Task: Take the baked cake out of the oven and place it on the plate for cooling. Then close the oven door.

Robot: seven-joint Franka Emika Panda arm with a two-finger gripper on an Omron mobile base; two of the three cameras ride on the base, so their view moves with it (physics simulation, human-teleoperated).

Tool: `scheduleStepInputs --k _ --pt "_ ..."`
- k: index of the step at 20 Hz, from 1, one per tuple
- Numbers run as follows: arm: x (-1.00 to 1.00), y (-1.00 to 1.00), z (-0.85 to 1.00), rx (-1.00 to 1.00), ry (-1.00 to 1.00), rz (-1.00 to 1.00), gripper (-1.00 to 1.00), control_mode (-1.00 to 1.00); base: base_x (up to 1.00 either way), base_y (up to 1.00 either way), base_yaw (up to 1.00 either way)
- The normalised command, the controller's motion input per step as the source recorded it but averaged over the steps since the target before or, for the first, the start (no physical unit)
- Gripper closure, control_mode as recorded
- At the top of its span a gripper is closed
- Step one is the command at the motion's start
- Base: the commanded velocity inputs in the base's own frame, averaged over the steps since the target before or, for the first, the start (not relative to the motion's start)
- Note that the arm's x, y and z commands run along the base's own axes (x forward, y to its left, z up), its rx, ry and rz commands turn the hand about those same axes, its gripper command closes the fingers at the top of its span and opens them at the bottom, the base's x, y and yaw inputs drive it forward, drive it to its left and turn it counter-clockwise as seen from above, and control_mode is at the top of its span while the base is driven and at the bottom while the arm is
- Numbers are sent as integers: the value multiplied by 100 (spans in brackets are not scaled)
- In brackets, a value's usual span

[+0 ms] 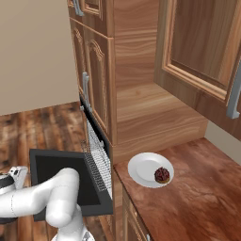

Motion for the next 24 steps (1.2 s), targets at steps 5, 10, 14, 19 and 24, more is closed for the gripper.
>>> scheduleStepInputs --k 5,10,14,19,24 --pt "-74 56 -99 -29 -10 -4 -100 -100 0 0 0" --pt "-84 59 -100 -30 -10 -1 -100 -100 0 0 0" --pt "-40 54 -100 -33 -5 -1 -100 -100 0 0 0" --pt "-1 41 -100 -35 0 -3 -100 -100 0 0 0" --pt "0 40 -100 -39 0 -4 -100 -100 0 0 0"
